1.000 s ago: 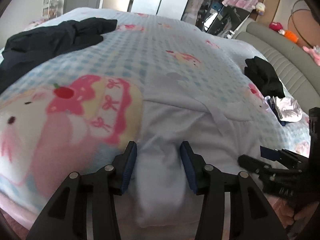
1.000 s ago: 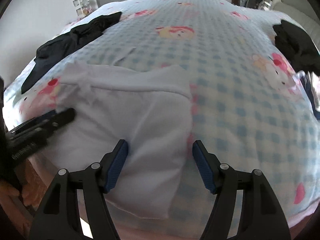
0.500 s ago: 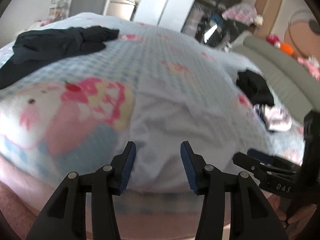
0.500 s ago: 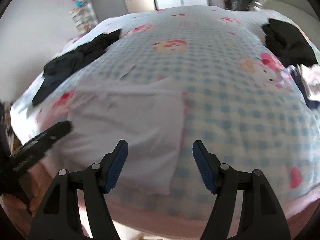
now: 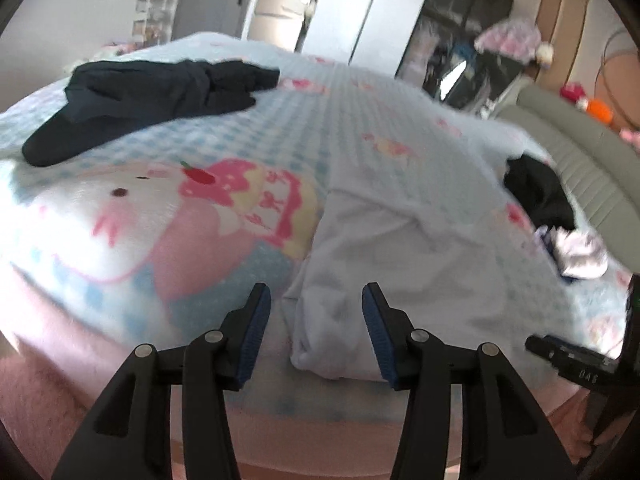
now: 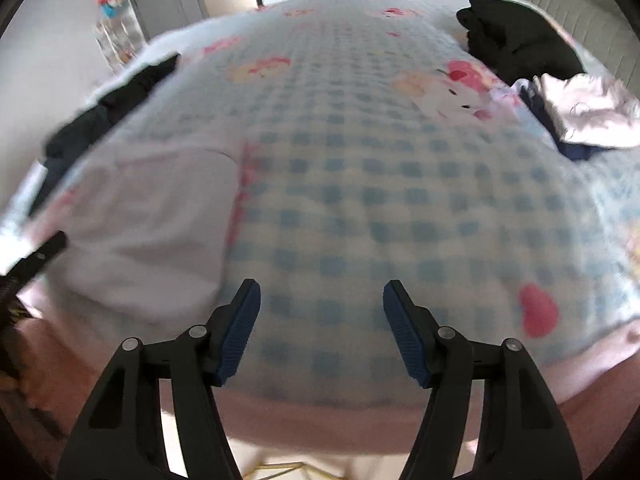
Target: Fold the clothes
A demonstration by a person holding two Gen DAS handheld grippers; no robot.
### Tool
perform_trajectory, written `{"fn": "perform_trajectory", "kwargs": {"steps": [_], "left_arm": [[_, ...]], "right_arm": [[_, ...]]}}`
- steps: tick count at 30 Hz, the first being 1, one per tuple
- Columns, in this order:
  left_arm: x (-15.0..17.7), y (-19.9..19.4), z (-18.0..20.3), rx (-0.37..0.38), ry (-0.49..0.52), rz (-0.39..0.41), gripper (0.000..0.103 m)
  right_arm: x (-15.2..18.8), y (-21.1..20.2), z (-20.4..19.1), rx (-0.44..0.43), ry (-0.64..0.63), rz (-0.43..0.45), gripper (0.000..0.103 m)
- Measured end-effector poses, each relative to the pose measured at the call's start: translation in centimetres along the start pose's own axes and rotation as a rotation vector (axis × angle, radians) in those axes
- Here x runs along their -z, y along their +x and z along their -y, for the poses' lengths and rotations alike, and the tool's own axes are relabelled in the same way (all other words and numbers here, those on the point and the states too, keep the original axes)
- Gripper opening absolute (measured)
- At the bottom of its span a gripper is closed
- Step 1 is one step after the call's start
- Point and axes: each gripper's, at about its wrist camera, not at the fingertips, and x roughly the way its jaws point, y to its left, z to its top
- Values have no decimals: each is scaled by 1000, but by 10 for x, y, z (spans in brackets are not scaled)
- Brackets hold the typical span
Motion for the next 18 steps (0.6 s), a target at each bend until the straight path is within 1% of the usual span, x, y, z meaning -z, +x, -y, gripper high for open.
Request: {"fn": "perform_trajectory", "kwargs": {"steps": [1,2,5,9,13,18], "left_arm": [[2,-2,3,11,5,7,50],[2,-1,6,19,22,4,50],[3,7,15,12,58,-22,50],[5,14,16,10,63,-42,50],[5,18,10,-6,50,-54,50],[5,23,3,-25,34,-69,50]], "right_arm": [[1,-6,4,-33,13,6,66],[5,-8,-2,-53,-14,8,66],[15,-5,-29,-130,-113,-28,67],[20,9,-52,-102,-178,-40,67],[14,17,-51,-40,-184,-33,66],[12,14,-41,5,-161,-19,67]]}}
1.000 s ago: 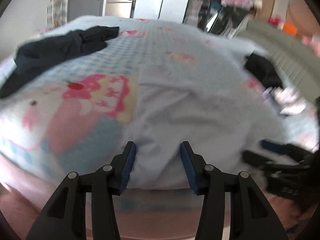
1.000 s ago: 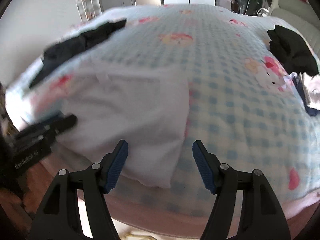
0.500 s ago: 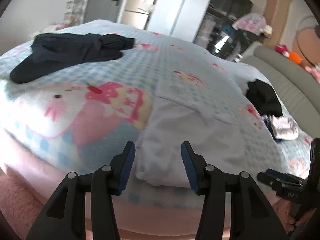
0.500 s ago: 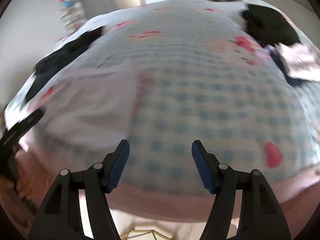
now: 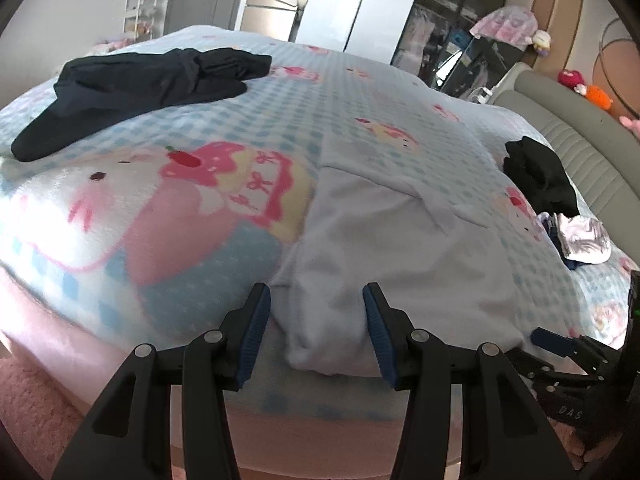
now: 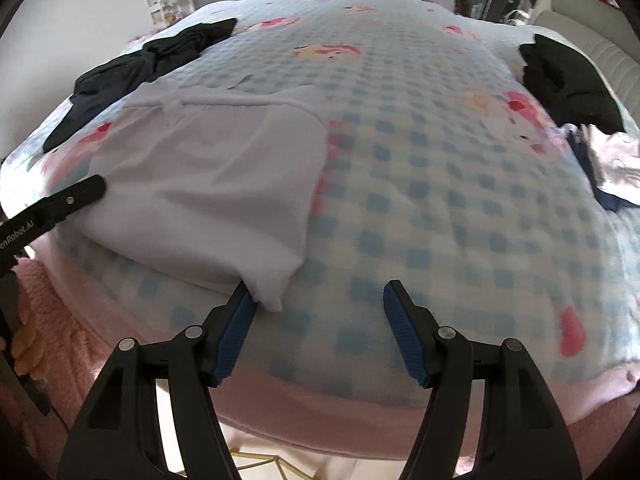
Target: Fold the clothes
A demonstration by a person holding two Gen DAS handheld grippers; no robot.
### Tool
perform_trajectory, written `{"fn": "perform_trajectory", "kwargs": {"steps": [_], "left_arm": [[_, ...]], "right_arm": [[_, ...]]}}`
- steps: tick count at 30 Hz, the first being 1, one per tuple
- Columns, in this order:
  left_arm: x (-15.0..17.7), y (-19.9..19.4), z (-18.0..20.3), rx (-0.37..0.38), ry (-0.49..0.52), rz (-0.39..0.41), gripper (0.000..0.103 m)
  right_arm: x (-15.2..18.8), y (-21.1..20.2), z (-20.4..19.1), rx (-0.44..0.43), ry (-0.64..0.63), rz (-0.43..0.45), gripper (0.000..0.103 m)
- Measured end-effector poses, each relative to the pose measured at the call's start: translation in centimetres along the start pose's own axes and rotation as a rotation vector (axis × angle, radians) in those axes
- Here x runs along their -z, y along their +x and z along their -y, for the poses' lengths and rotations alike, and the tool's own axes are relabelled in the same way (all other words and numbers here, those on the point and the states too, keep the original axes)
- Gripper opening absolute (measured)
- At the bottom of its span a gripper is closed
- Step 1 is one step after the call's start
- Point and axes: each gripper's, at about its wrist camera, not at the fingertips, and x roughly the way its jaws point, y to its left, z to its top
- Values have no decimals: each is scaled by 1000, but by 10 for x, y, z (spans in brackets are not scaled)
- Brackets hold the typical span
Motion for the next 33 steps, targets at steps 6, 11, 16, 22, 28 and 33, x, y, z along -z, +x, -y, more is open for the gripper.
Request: {"fn": "perform_trajectory", "kwargs": {"steps": [6,11,16,22,28,33], "left_arm": [[-5,-13,-14,47,-95,13,50],[-13,-28,-18,137,-123,69,61],[-1,4,-17,62,-83,-47,59],[-20,-7,-31,91,-152,-12,55],[-58,28,-5,160,-22,-49,56],[-81,70,-7,140,40,-125,58]], "right_arm": [[1,2,27,104,73,-24,65],[-7,-21,41,-35,140,32,66],[-25,-6,7,-106,76,19,66],[-57,4,0,-33,44,16,66],[-84,18,3,-75,58,22,67],[-89,42,7,-62,122,15,67]]}}
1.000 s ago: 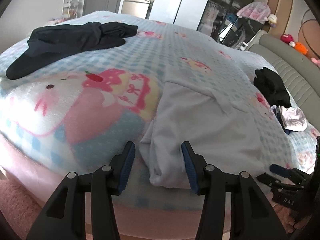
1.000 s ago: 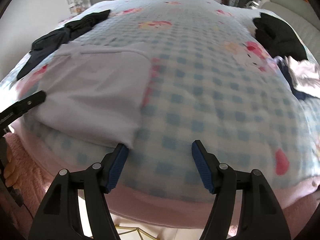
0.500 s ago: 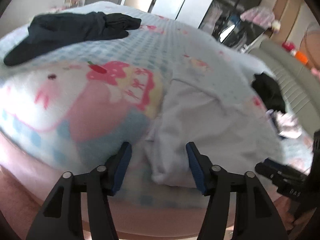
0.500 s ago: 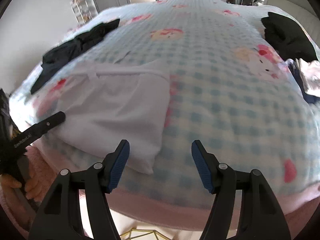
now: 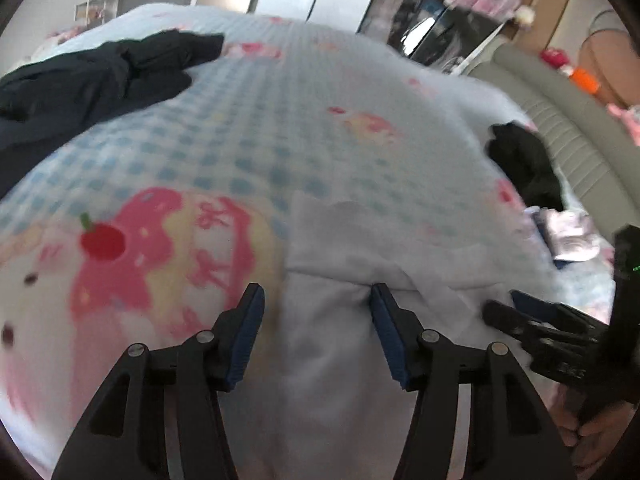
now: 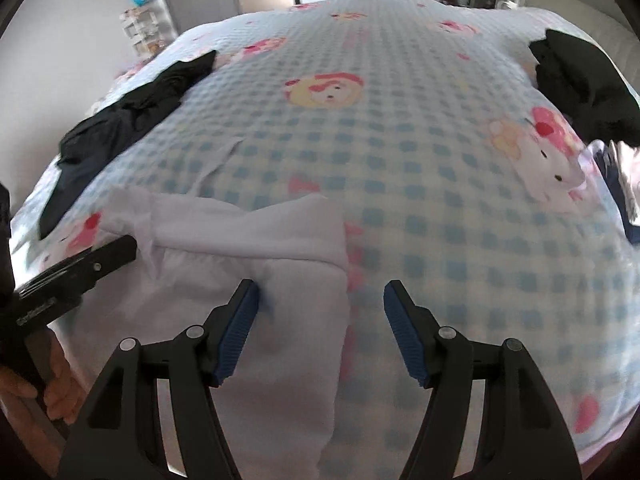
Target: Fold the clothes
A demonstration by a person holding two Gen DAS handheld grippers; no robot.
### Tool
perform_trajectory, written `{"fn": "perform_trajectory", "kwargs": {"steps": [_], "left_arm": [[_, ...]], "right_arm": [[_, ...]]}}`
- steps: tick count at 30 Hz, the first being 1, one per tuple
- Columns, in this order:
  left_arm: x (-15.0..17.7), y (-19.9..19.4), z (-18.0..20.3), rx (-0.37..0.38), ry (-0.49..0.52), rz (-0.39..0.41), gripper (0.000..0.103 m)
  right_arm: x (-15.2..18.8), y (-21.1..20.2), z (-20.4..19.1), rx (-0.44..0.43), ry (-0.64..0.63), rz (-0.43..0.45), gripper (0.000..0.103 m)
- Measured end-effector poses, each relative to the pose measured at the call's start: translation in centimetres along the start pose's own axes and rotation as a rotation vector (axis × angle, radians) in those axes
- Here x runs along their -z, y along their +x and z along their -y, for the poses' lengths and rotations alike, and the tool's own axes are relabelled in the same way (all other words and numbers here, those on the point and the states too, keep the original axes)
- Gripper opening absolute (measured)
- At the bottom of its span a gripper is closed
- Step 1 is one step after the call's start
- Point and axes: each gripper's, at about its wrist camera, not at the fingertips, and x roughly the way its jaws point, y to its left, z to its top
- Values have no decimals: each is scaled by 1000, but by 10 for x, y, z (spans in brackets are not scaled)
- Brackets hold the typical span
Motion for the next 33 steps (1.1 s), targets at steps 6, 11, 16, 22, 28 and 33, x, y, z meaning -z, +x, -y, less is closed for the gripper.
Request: {"fn": "perform_trajectory", "kwargs": {"steps": [6,11,16,22,28,33], "left_arm": [[0,-23,-41,132,-132,57,58],[9,-34,-33,196,-123,96,58],[14,-19,-27,6,-64,49,59],[20,-41,-30,79,-128,118,58],[33,-30,4,73,-32,58,58],[44,-30,-9,7,-60,43,53]], "right_arm": [[-2,4,10,34,15,35,73],[-3,-10,-3,-3,8,63,73],[2,0,-23,45,-51,10,68],[15,-31,-8,49,-3,66,67],[23,-31,-22,28,-67,52,67],[34,-24,-31,52,-113,14,66]]}}
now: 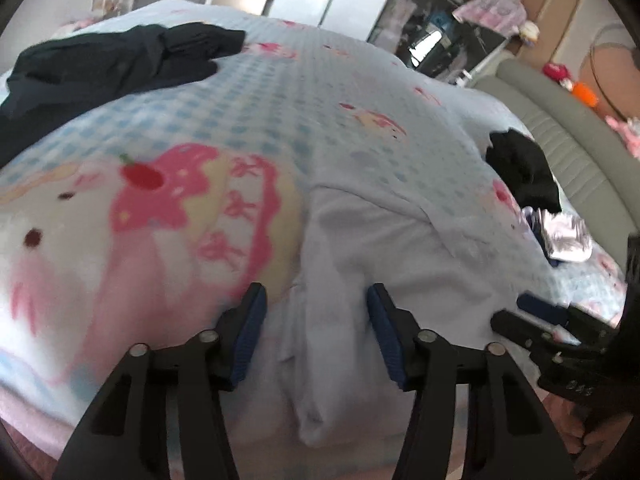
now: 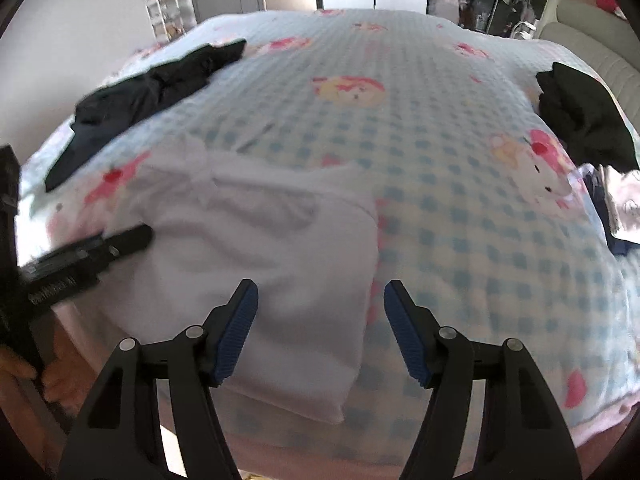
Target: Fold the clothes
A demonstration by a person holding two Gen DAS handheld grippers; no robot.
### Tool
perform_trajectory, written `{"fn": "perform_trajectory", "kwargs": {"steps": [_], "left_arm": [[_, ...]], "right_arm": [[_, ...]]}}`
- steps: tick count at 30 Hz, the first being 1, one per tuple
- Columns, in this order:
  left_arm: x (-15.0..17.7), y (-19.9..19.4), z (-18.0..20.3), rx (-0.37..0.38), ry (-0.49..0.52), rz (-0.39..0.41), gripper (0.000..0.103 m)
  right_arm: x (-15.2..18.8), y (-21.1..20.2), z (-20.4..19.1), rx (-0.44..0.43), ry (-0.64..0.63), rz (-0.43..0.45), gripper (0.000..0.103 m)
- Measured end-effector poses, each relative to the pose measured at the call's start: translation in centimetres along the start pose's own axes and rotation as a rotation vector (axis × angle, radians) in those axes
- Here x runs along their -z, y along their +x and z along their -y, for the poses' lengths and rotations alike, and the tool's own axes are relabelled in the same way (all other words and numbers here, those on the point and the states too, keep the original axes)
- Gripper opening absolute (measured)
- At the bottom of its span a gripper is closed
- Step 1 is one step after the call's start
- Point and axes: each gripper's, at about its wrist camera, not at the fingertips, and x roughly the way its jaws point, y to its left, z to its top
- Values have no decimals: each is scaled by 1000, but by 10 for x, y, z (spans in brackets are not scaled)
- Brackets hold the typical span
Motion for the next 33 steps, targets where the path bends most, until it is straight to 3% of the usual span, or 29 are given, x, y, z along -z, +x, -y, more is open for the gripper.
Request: {"fn": "perform_trajectory", "kwargs": {"steps": [2,4,7,9,12,16,22,29,31,33], "left_arm": [[2,-10,-7,19,-54,37,53],[4,-18,-12,50,-103,67,52],[7,-15,-10,197,-112,34,53],[10,-9,-2,223,-87,-2,53],[14,3,3,215,-69,-50,53],[14,14,3,199,-63,-80,54],[13,13,-2,192,-118,-67,54],[18,24,8,137,-59,-109,54],[19,26,9,127,-51,-112,54],[21,24,10,110,-27,-109,54]], "right_arm": [[5,-7,16,31,66,20,66],[6,-18,34,7,126,53,67],[1,-21,51,-64,171,44,71],[-4,-14,52,-131,185,10,71],[-6,6,48,-196,187,-48,72],[-3,36,33,-210,180,-120,73],[-5,47,28,-200,157,-121,79],[-5,56,26,-210,137,-124,84],[-5,57,24,-209,123,-121,81],[-5,60,22,-221,125,-123,67]]}}
